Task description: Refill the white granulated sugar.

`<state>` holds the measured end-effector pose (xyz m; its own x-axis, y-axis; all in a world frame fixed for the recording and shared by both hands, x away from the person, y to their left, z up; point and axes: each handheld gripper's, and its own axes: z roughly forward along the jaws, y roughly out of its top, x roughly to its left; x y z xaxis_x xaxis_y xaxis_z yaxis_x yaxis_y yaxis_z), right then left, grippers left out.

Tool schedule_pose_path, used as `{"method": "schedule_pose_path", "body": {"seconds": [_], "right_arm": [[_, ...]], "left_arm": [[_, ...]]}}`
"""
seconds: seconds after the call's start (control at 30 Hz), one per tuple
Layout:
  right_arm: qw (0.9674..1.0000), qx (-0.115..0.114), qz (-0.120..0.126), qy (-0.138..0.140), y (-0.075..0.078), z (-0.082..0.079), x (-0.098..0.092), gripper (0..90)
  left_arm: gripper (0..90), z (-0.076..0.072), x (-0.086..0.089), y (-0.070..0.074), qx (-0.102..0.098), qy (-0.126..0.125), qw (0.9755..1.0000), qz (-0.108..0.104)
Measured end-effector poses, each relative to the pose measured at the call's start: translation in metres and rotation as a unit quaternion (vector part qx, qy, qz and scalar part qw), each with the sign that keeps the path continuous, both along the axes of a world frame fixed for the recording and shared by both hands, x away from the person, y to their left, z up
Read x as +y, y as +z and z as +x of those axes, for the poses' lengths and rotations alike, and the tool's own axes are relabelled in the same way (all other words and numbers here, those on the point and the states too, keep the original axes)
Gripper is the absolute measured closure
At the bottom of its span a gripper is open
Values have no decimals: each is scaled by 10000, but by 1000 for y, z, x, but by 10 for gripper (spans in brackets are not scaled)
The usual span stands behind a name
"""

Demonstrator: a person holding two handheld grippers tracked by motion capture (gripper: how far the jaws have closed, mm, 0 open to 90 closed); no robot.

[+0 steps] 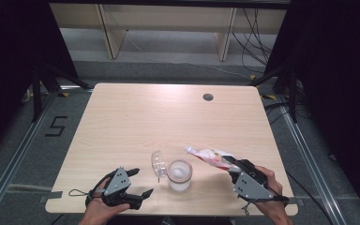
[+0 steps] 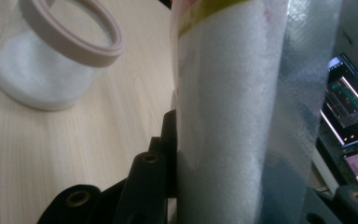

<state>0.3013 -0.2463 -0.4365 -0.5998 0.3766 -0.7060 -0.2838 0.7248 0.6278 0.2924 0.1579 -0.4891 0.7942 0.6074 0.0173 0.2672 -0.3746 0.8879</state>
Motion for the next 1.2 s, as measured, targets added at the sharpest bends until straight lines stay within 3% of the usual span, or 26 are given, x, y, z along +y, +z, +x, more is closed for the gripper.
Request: {"method": "schedule_pose_path", "body": {"seconds": [0.4,0.5,0.63,0.73,0.83,0.93,1.2], "right_arm": [[9979,216,610,-65,-4,11,-4,756],[9976,232,658,-41,-5,14,-3,756],[9947,431,933,-1,-8,19,-1,757],[9930,483,1075,-30,-10,23,-2,758],[9904,561,1261,-66,-13,29,-3,759],[9873,672,1435,-122,-14,34,-5,759],[9824,843,1658,-176,-21,48,-7,761]], "left_arm": [[160,0,0,0,10,18,10000,7],[160,0,0,0,-9,0,10000,9],[160,0,0,1,-18,7,10000,9],[160,-1,-1,0,83,88,9999,-70],[160,1,0,0,-26,-11,10000,64],[161,1,0,0,-10,-8,10000,21],[160,1,0,0,-13,-10,10000,24]]}}
